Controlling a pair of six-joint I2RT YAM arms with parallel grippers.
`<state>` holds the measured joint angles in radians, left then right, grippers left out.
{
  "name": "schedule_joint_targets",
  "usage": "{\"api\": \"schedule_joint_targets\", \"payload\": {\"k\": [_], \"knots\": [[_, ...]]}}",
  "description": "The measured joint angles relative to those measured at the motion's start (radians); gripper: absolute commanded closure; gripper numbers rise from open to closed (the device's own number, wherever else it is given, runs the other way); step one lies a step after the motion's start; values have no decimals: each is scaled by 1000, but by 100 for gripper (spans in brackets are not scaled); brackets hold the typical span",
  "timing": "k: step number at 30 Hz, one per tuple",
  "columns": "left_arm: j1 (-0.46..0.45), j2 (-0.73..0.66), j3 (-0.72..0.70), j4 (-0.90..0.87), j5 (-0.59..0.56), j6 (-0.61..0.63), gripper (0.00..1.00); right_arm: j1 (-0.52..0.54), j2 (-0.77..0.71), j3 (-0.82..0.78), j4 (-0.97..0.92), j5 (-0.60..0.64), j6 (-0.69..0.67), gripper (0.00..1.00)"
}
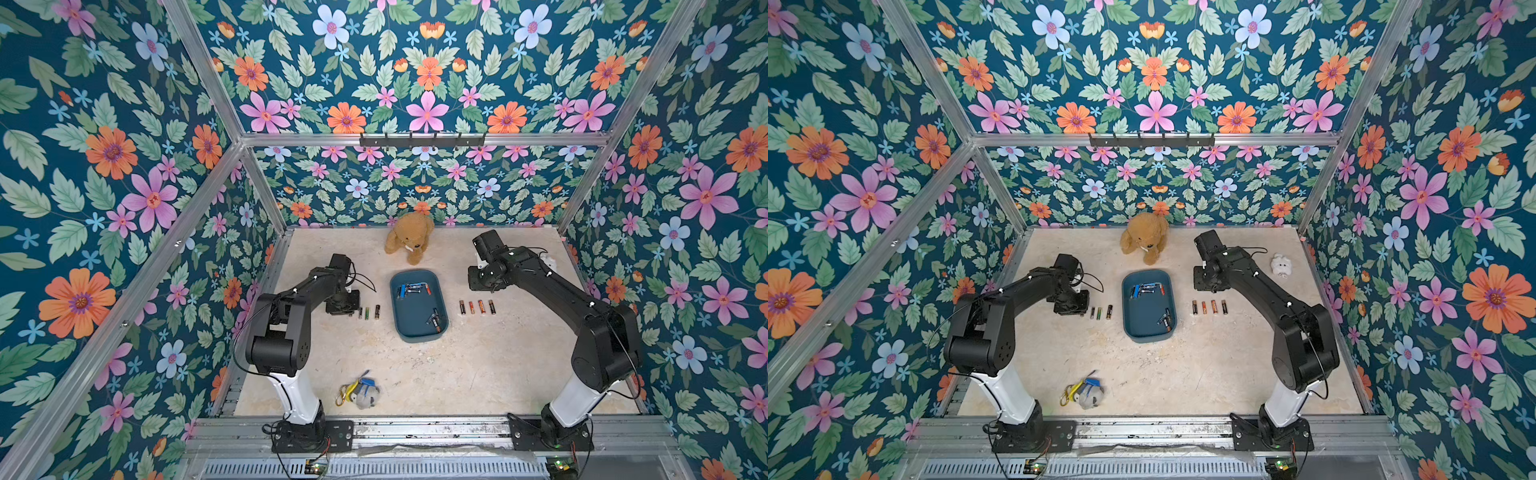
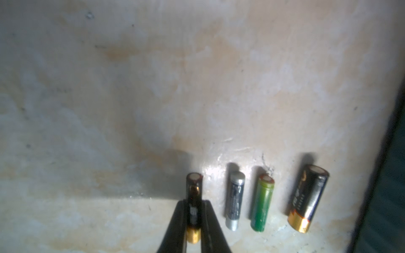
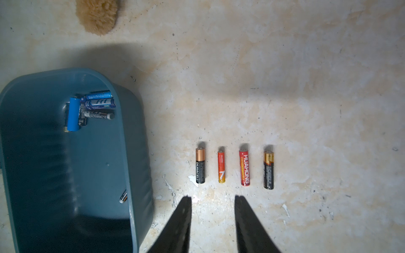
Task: Take the batteries out of the storage box
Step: Place the battery at the center of the board.
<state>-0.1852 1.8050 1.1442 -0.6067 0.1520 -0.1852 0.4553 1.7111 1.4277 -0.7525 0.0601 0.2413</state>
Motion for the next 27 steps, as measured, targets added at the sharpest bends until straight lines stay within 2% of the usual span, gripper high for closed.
{"api": "schedule_joint_targets", "payload": {"k": [13,27], "knots": [[0,10,-10,18,4,-1,85,0,13,0,0,0,0,62],[0,12,-10,28,4,-4,80,0,19,11,-8,2,0,61]]}}
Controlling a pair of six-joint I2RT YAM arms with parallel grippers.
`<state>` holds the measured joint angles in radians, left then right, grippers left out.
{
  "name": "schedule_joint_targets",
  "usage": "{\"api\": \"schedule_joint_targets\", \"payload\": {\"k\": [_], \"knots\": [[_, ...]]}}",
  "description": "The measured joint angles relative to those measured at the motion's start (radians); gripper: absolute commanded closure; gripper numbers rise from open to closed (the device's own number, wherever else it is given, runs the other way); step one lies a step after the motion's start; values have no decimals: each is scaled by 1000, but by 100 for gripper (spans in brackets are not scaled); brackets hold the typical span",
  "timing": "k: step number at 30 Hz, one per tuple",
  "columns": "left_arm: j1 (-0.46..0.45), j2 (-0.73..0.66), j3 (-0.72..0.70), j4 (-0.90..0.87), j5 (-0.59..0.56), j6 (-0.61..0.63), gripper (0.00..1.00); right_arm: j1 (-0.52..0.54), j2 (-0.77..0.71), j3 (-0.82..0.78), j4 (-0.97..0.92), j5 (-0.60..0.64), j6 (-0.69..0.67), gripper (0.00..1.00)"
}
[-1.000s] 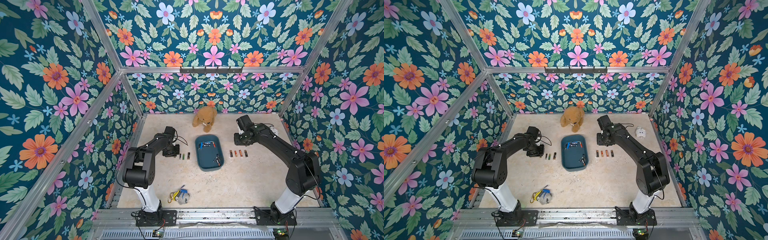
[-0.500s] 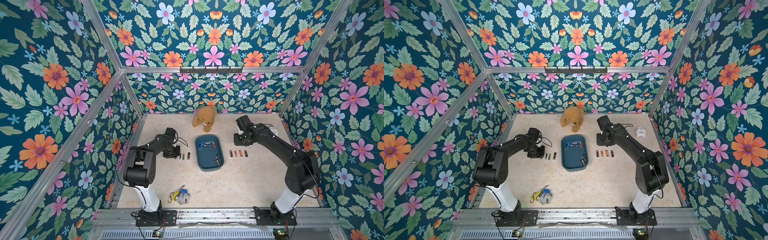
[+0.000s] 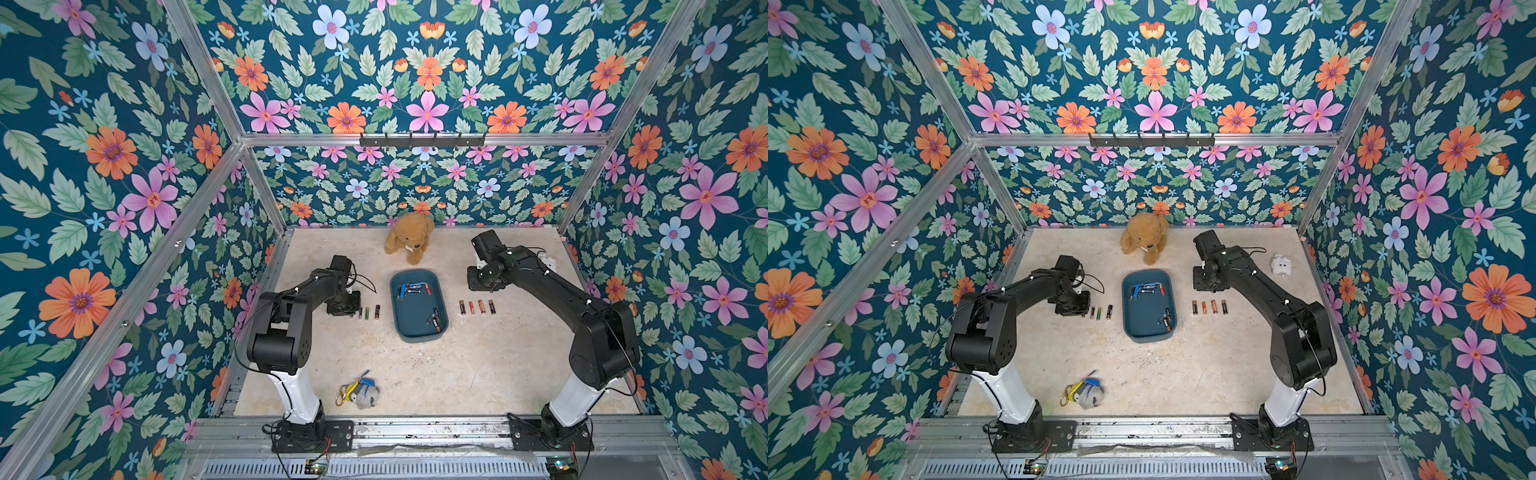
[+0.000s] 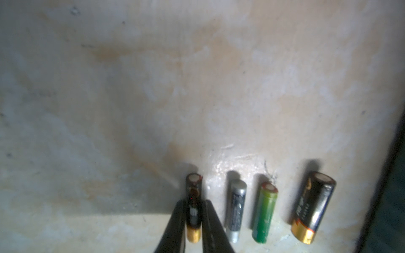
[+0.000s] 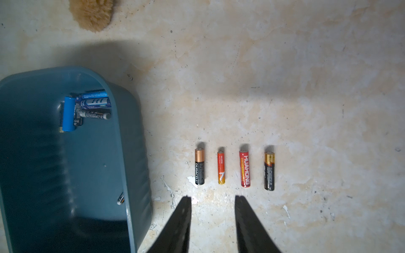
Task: Take the batteries out of the storage box
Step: Place the battery at the center of the board.
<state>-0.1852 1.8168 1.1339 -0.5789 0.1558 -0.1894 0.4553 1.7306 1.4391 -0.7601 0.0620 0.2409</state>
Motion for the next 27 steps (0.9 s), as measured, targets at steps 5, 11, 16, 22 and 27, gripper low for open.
{"api": "schedule_joint_targets", "payload": {"k": [5,11,16,22,27], "knots": [[0,-2,2,-2,-1,0,76,0,0,2,-2,6,0,61],[0,-8,26,-13,-1,-2,71,0,0,3,-3,6,0,61],[0,-43,49,-21,-1,-16,66,13,0,26,-8,13,6,60],[0,-81,117,-31,-1,-40,63,90,43,138,-37,21,67,61],[0,-88,145,-53,0,-42,61,172,108,224,-54,46,190,61]]}}
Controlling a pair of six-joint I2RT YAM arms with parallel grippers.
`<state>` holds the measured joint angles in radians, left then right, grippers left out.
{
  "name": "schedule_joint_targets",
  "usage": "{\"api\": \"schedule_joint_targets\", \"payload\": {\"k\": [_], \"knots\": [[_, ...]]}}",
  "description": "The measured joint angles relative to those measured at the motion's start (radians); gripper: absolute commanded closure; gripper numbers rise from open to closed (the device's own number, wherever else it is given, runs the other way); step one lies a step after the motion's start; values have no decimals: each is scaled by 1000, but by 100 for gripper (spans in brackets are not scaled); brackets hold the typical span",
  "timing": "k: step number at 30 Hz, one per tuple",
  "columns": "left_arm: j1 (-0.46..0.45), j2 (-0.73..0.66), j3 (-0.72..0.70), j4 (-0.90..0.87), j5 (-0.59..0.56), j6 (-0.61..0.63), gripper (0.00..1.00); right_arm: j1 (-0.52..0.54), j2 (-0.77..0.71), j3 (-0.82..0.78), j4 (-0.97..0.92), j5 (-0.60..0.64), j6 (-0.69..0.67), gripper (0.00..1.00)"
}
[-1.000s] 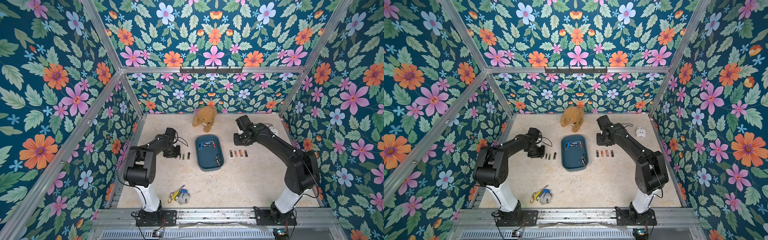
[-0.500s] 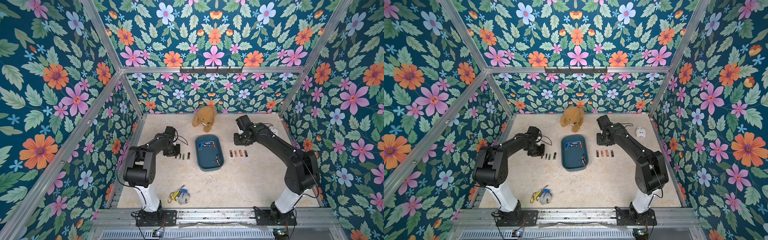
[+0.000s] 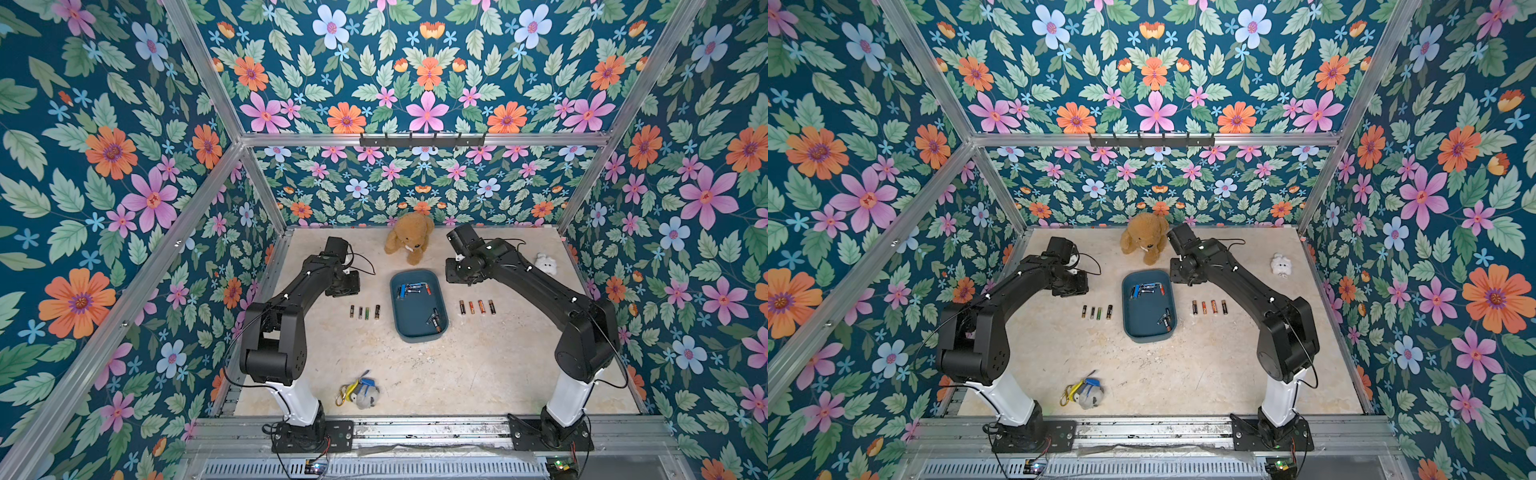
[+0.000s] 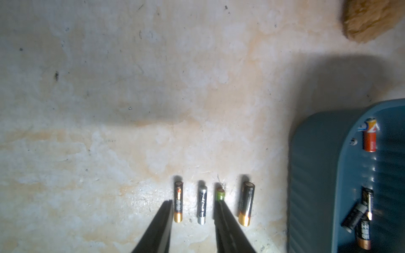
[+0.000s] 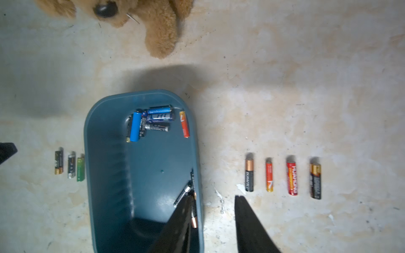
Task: Take the batteries out of the storage box
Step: Place the battery at the center of the board, then pick up the battery from the storage box.
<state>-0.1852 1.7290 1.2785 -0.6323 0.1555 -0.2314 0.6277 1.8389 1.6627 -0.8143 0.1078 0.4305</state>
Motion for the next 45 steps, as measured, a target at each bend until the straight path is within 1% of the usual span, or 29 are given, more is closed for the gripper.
{"api": "schedule_joint_targets", "payload": {"k": [7,14,19,28,34,45], "knots": [[0,-20,-29,-8,1,-6,60,88,51,-33,16,-3,181,62],[0,-20,-46,-7,15,-17,60,146,66,-121,75,-14,283,62],[-5,-11,-42,6,26,-27,60,169,90,-135,107,-31,308,62],[-11,-3,-47,9,27,-29,60,206,189,-108,124,-55,340,62],[-12,1,-57,12,27,-29,60,210,225,-69,108,-27,360,60],[-12,25,-48,14,32,-28,60,210,251,-63,76,2,380,57]]}}
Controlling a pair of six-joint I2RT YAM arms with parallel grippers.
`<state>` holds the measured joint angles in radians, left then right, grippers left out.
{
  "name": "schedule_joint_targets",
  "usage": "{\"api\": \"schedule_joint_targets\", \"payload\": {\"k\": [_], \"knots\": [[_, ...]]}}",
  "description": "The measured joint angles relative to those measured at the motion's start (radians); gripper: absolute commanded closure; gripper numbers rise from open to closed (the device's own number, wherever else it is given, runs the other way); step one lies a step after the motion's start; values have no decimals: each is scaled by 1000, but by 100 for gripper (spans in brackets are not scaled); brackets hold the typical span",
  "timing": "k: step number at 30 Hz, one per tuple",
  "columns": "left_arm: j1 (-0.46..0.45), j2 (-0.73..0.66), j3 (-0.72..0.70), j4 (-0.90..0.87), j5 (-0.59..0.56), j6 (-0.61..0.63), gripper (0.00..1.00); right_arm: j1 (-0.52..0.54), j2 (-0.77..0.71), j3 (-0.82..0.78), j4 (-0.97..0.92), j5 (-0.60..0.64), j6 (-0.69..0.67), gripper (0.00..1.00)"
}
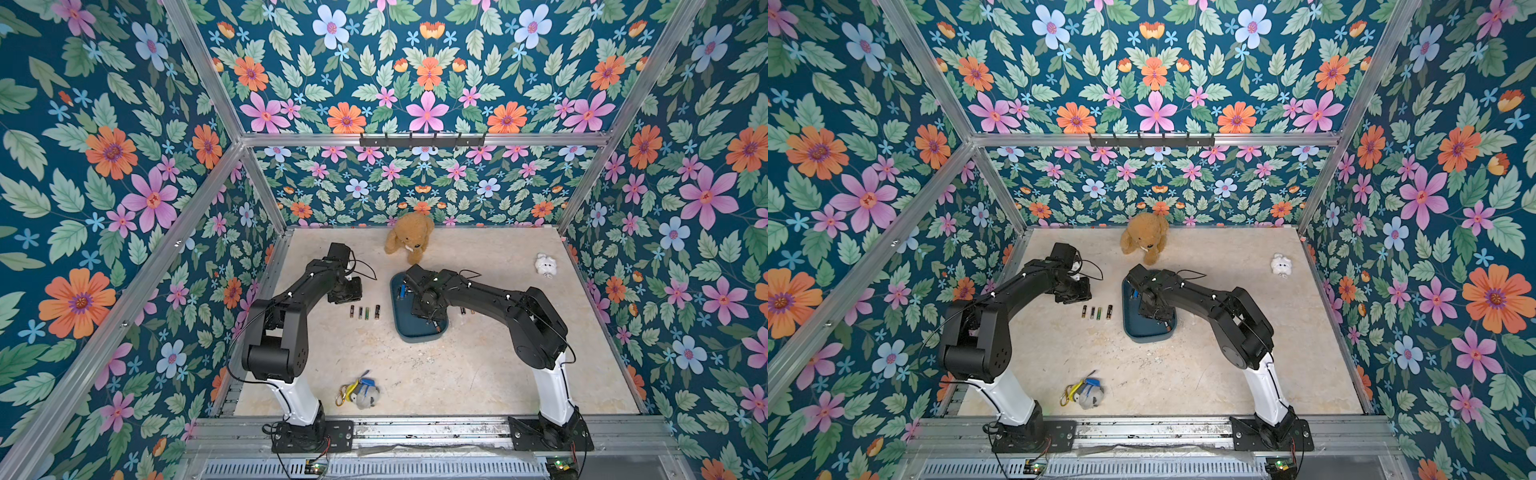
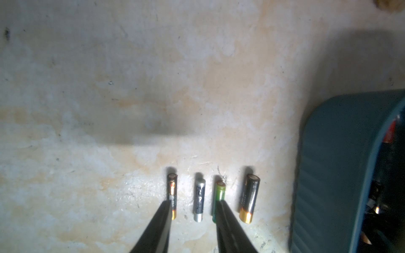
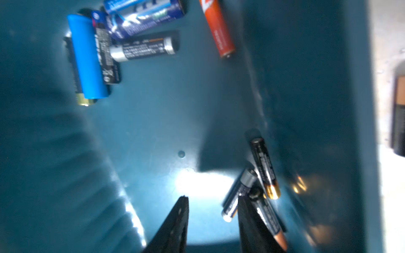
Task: Take the batteries out of the storage box
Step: Pick up the battery from the storage box.
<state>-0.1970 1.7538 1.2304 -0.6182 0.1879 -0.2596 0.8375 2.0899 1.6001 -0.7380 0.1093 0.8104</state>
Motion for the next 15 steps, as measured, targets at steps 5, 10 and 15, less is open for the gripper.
{"api": "schedule_joint_targets", "payload": {"k": [5,10,15], "knots": [[-1,4,-1,2,5,0,60,0,8,-3,-2,-2,3,57],[-3,6,-3,3,8,0,61,-1,10,-14,0,-6,3,57],[-4,6,-3,3,8,2,61,-5,11,-14,3,-11,2,59]]}}
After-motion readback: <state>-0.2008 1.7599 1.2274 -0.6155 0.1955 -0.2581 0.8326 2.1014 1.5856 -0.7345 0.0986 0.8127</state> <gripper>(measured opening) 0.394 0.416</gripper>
